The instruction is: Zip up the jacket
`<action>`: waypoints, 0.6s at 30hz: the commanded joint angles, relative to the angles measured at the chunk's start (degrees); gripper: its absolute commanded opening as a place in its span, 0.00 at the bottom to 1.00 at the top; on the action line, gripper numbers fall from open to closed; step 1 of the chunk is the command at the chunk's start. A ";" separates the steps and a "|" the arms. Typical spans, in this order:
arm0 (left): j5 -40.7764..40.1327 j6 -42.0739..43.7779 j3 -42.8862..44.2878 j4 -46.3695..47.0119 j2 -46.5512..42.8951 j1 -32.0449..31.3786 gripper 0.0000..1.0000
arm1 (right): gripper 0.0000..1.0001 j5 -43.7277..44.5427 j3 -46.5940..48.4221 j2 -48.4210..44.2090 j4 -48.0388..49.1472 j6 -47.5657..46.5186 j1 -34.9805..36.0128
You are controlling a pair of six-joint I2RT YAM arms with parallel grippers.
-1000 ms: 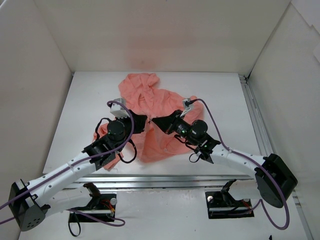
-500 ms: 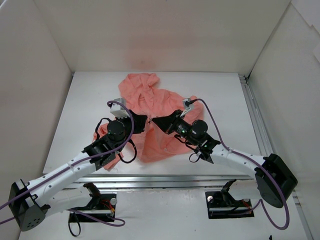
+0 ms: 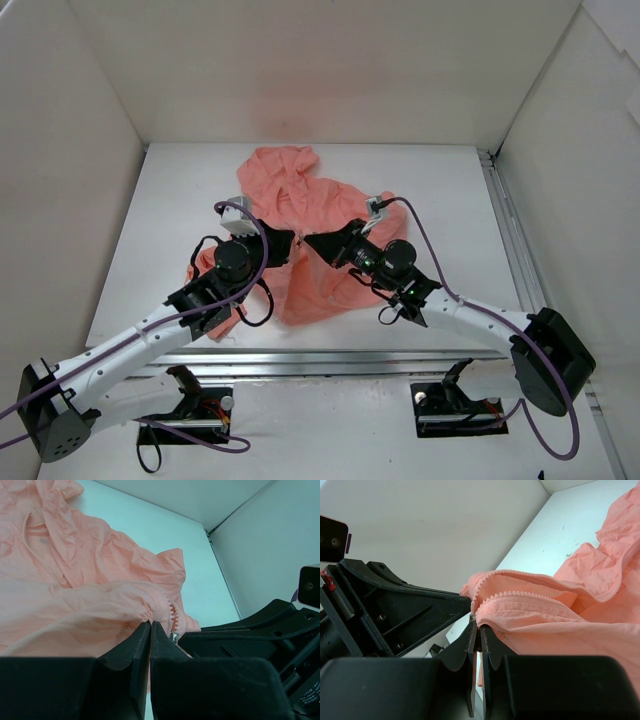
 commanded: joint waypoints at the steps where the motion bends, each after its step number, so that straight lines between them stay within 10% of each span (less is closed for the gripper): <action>1: 0.16 0.31 2.40 4.54 -0.87 -0.02 0.00 | 0.00 0.29 2.63 -2.44 5.97 -0.05 -0.24; 18: -0.46 0.58 3.37 4.89 -0.78 -0.02 0.00 | 0.00 0.29 1.13 -3.05 5.97 0.65 -0.24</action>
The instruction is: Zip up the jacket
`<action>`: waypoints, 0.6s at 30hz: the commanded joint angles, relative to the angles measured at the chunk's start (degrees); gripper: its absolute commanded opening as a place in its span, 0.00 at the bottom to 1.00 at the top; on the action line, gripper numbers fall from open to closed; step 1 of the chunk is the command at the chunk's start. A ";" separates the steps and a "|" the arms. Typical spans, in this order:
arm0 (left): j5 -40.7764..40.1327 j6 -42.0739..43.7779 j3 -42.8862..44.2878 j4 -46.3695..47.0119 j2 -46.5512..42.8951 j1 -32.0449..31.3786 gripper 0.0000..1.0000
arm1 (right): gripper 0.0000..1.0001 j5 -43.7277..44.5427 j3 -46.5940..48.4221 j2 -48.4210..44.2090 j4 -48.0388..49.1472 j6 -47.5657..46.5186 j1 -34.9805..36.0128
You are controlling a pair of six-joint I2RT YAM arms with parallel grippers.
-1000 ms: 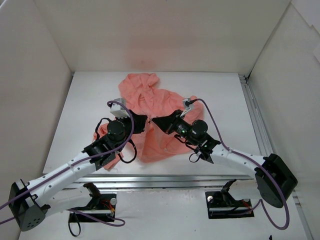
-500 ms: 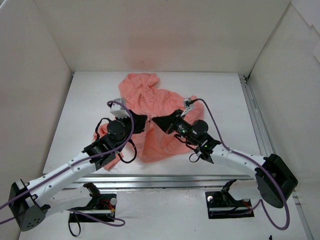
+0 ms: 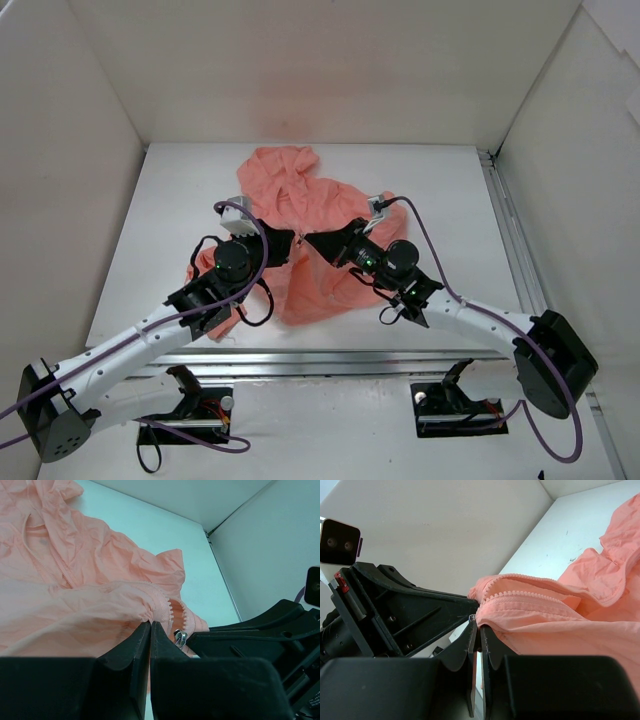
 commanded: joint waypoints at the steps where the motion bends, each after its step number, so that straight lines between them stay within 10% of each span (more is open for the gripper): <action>1: -0.44 0.58 3.46 4.68 -0.70 -0.02 0.00 | 0.00 0.20 1.13 -2.03 5.62 0.35 -0.32; 18: -0.35 1.10 3.98 4.85 -0.79 -0.02 0.00 | 0.00 -0.94 1.84 -0.01 5.53 0.96 -0.24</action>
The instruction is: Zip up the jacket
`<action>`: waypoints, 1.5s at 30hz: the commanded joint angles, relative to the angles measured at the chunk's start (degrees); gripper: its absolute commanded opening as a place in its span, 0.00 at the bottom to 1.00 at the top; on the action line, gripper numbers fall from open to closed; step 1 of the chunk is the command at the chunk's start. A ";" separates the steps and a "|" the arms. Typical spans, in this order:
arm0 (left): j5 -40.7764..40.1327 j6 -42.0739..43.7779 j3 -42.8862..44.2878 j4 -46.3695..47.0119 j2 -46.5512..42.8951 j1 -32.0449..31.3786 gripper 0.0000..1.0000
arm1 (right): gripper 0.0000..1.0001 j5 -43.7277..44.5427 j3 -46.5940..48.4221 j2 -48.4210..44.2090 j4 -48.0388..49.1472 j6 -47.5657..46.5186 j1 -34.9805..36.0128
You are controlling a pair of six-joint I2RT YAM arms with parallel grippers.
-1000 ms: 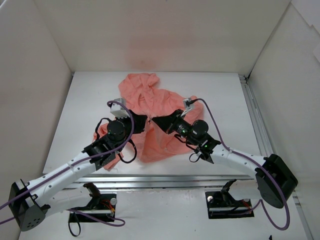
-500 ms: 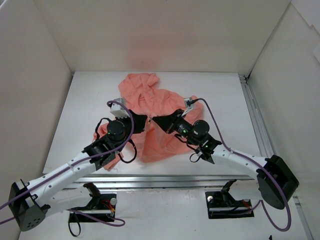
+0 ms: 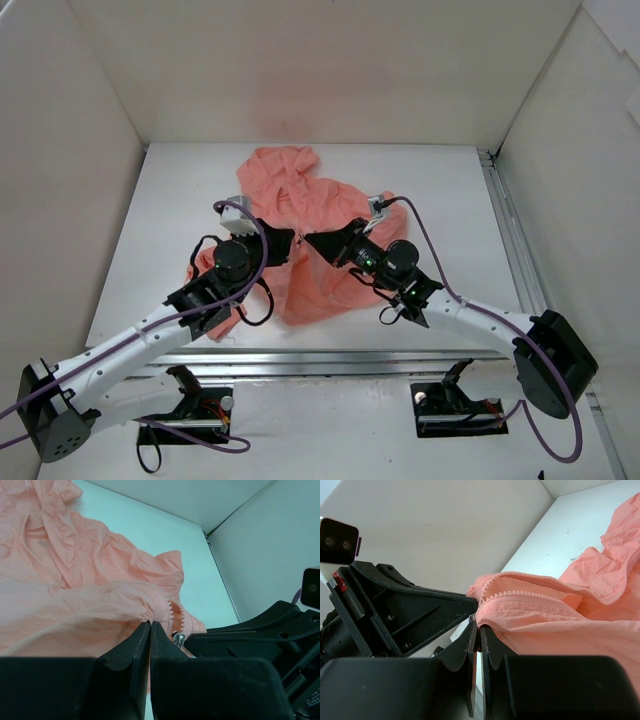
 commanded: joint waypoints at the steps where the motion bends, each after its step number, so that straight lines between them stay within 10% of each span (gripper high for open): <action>1: -0.26 1.04 3.85 4.92 -0.70 -0.02 0.00 | 0.00 -0.87 1.84 0.11 5.53 0.63 -0.32; 45: 0.71 0.25 2.71 4.13 -1.05 -0.02 0.00 | 0.00 -0.79 4.21 0.20 5.62 0.63 -0.59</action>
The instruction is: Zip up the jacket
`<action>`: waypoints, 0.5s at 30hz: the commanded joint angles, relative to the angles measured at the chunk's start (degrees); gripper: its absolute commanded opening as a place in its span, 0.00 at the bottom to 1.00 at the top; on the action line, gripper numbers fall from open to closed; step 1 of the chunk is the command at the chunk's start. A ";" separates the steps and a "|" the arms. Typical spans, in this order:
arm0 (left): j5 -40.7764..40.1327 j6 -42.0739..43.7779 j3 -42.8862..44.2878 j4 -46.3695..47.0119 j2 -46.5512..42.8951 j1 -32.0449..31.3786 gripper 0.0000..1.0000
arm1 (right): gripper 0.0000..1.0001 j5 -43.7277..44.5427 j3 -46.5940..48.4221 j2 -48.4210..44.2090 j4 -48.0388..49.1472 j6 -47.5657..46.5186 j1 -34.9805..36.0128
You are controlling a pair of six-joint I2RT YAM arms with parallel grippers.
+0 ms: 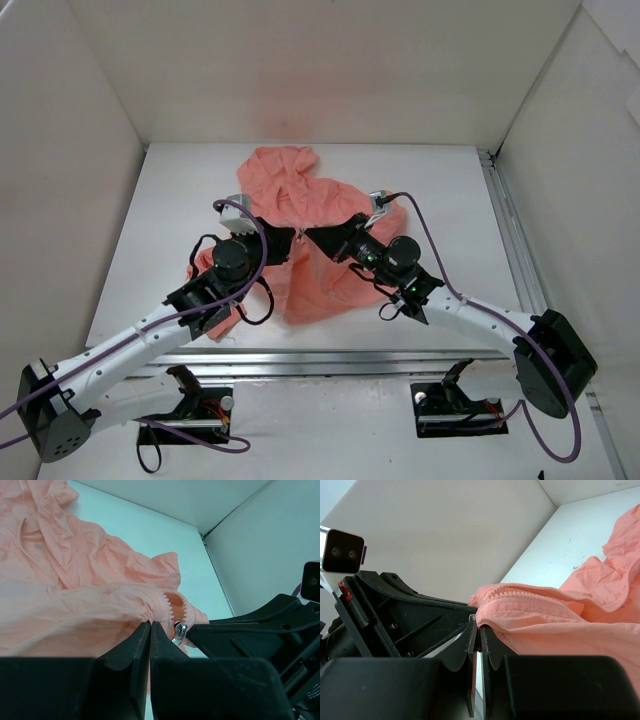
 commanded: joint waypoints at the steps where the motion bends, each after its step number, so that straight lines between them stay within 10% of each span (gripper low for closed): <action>1: 0.05 -0.08 2.01 3.86 -1.05 -0.02 0.00 | 0.00 -0.28 2.49 -0.13 5.47 0.35 -0.24; 15: -1.36 1.15 4.47 4.66 -0.17 -0.02 0.00 | 0.00 0.42 -0.86 -2.42 5.29 0.61 0.02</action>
